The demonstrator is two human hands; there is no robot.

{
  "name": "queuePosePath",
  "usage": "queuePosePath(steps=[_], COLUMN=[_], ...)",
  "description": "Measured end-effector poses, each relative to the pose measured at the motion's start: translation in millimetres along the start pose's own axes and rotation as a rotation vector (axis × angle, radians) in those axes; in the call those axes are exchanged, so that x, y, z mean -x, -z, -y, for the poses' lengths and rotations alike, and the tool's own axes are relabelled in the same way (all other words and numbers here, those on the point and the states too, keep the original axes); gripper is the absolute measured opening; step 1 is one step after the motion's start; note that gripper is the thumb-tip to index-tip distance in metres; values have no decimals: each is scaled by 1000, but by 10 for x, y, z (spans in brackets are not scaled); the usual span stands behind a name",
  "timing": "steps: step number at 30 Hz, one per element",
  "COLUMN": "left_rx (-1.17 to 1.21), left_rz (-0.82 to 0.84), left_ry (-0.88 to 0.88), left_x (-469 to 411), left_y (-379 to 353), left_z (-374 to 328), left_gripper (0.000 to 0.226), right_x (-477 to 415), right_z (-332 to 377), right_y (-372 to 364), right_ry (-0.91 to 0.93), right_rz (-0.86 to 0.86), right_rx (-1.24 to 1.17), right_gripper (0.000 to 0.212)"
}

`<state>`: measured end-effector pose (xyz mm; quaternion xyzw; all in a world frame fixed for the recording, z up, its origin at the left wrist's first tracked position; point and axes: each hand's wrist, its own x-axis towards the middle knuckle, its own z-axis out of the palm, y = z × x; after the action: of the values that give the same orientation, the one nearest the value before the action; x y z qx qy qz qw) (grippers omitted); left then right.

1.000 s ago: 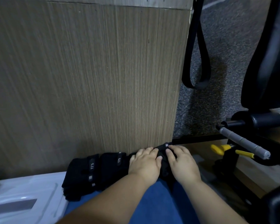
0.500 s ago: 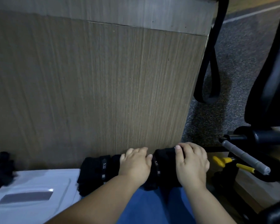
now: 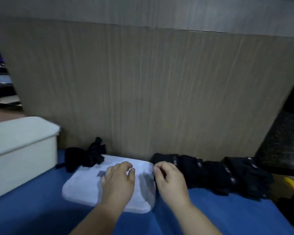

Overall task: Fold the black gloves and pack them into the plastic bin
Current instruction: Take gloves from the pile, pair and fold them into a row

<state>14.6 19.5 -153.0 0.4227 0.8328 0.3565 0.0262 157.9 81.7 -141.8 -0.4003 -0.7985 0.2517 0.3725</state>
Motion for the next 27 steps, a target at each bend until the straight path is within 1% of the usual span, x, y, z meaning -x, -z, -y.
queuePosePath(steps=[2, 5, 6, 8, 11, 16, 18, 21, 25, 27], left_rx=[-17, -63, -71, -59, -2, -5, 19, 96, 300, 357], left_rz=[-56, -142, -161, -197, -235, -106, -58, -9, 10, 14], left_ry=[40, 99, 118, 149, 185, 169, 174, 191, 170, 149], left_x=[-92, -230, -275, -363, -495, -676, -735, -817, -899, -905], left_y=[161, 389, 449, 553, 654, 648, 625, 580, 529, 517], left_z=[265, 633, 741, 920, 1134, 1392, 1431, 1488, 1521, 1498], left_gripper=[19, 20, 22, 26, 33, 49, 52, 52, 47, 43], right_x=[-15, -78, -115, -200, -350, -669, -771, -871, -936, -942], right_z=[137, 270, 301, 380, 543, 816, 912, 1010, 1017, 998], right_y=[-281, -663, -779, -975, -1219, -1578, -1661, -1772, -1936, -1972], right_ry=[-32, -70, -90, -125, -155, -165, -164, -187, -217, -212], right_rz=[63, 143, 169, 210, 255, 264, 272, 298, 333, 347], right_rx=[-45, -92, -99, -132, -173, -270, -297, -334, -312, -301], right_gripper=[21, 13, 15, 25, 35, 53, 62, 69, 64, 53])
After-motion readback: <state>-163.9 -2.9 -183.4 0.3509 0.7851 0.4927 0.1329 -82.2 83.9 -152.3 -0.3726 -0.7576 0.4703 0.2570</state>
